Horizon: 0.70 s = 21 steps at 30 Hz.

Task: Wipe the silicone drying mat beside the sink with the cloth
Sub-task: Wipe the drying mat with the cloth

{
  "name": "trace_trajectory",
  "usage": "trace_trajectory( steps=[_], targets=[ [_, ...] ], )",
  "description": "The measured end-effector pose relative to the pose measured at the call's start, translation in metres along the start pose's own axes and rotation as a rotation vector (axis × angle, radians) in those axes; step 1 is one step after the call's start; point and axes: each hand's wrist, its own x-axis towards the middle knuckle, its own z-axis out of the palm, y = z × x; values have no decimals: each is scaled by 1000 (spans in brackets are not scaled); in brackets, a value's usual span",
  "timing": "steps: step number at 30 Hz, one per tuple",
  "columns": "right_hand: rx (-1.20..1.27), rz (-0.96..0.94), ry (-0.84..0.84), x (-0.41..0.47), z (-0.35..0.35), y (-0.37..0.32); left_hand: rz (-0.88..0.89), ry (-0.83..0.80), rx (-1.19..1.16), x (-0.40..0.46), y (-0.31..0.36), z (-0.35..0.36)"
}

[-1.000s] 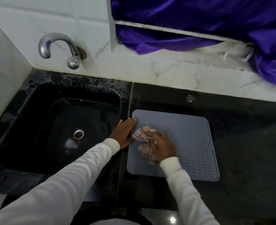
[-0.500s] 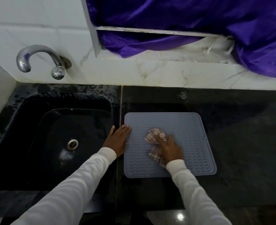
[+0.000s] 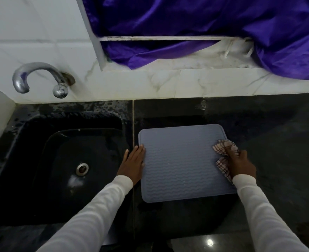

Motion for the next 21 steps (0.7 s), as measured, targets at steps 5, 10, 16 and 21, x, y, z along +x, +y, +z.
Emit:
trace_trajectory(
  steps=[5, 10, 16, 21],
  targets=[
    [243, 29, -3, -28, -21, -58, -14, 15, -36, -5, 9, -3],
    [433, -344, 35, -99, -17, -176, -1, 0, -54, -14, 11, 3],
    [435, -273, -174, -148, 23, -249, 34, -49, 125, -18, 2, 12],
    [555, -186, -312, -106, 32, -193, 46, -24, 147, -15, 5, 18]
  ],
)
